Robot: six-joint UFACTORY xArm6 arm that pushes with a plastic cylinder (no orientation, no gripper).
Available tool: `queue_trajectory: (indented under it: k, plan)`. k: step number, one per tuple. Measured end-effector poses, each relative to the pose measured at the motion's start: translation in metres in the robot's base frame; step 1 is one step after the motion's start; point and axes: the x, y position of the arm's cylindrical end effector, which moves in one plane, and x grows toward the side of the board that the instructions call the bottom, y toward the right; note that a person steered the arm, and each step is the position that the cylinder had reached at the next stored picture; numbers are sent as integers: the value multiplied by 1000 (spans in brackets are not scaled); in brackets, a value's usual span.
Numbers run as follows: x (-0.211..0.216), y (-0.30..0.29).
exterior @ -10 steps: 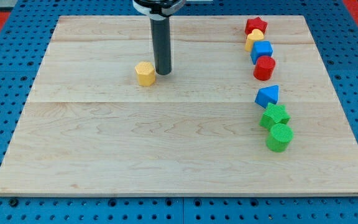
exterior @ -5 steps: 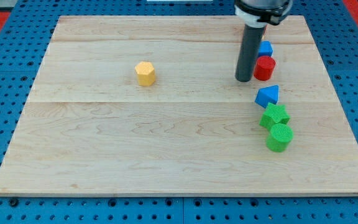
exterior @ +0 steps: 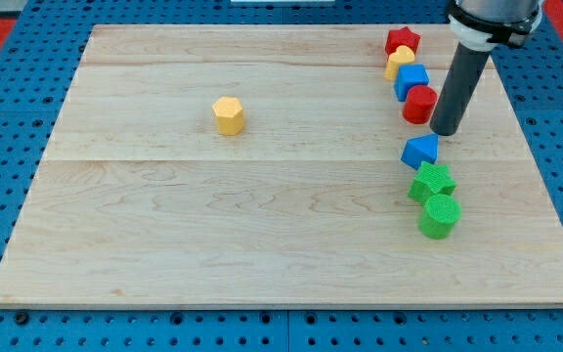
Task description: Place the red circle above the yellow hexagon
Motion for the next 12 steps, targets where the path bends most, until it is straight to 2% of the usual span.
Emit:
queue_trajectory:
  k: [1,2,3,4,6,8,9,10,11,12]
  plan:
    - [-17,3]
    - [-18,31]
    - [-34,25]
    - [-35,-16]
    - [-29,-16]
    - [-52,-158]
    - [-58,-126]
    - [-69,-123]
    - [-75,-149]
    - [-75,-224]
